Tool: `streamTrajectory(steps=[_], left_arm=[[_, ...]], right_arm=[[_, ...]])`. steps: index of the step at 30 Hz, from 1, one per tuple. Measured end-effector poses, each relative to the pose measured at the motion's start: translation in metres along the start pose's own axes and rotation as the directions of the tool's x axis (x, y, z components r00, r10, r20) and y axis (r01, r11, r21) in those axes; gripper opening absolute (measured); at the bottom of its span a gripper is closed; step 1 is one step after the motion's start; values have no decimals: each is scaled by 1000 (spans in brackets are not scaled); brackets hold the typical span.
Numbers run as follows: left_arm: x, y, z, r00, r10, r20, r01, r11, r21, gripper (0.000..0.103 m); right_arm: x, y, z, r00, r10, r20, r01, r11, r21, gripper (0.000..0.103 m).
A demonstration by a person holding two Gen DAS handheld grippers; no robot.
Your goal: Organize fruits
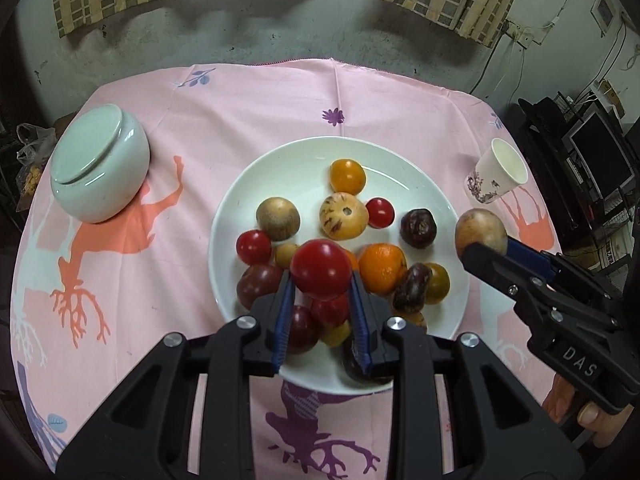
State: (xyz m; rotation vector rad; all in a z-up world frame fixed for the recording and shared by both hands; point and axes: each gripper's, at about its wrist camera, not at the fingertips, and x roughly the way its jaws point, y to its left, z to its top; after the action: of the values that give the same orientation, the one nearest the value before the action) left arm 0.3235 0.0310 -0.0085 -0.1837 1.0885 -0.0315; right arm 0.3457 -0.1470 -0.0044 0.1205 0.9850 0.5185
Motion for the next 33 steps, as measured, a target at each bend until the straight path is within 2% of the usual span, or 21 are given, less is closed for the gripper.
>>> streamTrajectory(steps=[1,2,3,5,9,13,14,15,17,20,25,27,29,33], left_arm=[[1,1,2,1000,12,4,-12,1000,-6,34],[1,1,3,1000,29,9,-29,999,-13,62],[-1,2,3,998,53,25,-52,998,-25,72],[-8,5,-1,997,46,57,-44,998,-41,72],[-15,11,-20,998,52,37,-51,998,-44,72],[-16,18,-59,996,76,-46,-79,995,-53,77],[-19,21,-72,996,61,-58,-66,995,-72,79],[-21,23,-85,996,50,-70,-57,994,-94,84],[-27,23,-109,992,76,-98,-85,992,-90,89],[-42,20,-143,985,130,-111,-137,989,-57,93],[-67,27,-182,983,119,-141,-134,986,-104,93],[-76,23,-195,981,136,-137,-148,985,-85,93],[-84,19,-206,980,150,-133,-159,985,-62,94],[-97,18,-219,982,140,-127,-151,986,-76,94]], right_arm=[[3,-1,2,1000,5,-6,-5,1000,6,41],[4,-2,2,1000,6,-7,-6,1000,10,52],[5,-3,3,1000,-5,-6,5,1000,20,63],[0,-7,1,1000,18,11,-19,999,46,63],[-8,-11,-19,1000,14,-17,-13,999,42,63],[-16,-18,-58,996,-3,-92,8,998,55,63],[-18,-19,-68,994,-4,-110,11,998,62,63],[-23,-20,-79,992,-13,-128,22,998,67,63],[-33,-19,-98,989,-53,-142,62,996,60,63],[-52,-17,-126,985,-77,-153,87,994,66,63],[-81,-6,-157,981,-117,-157,125,991,43,66],[-92,-1,-164,979,-144,-147,150,988,27,67],[-102,5,-171,981,-128,-148,132,991,24,67],[-113,18,-182,981,-126,-145,128,992,6,67]])
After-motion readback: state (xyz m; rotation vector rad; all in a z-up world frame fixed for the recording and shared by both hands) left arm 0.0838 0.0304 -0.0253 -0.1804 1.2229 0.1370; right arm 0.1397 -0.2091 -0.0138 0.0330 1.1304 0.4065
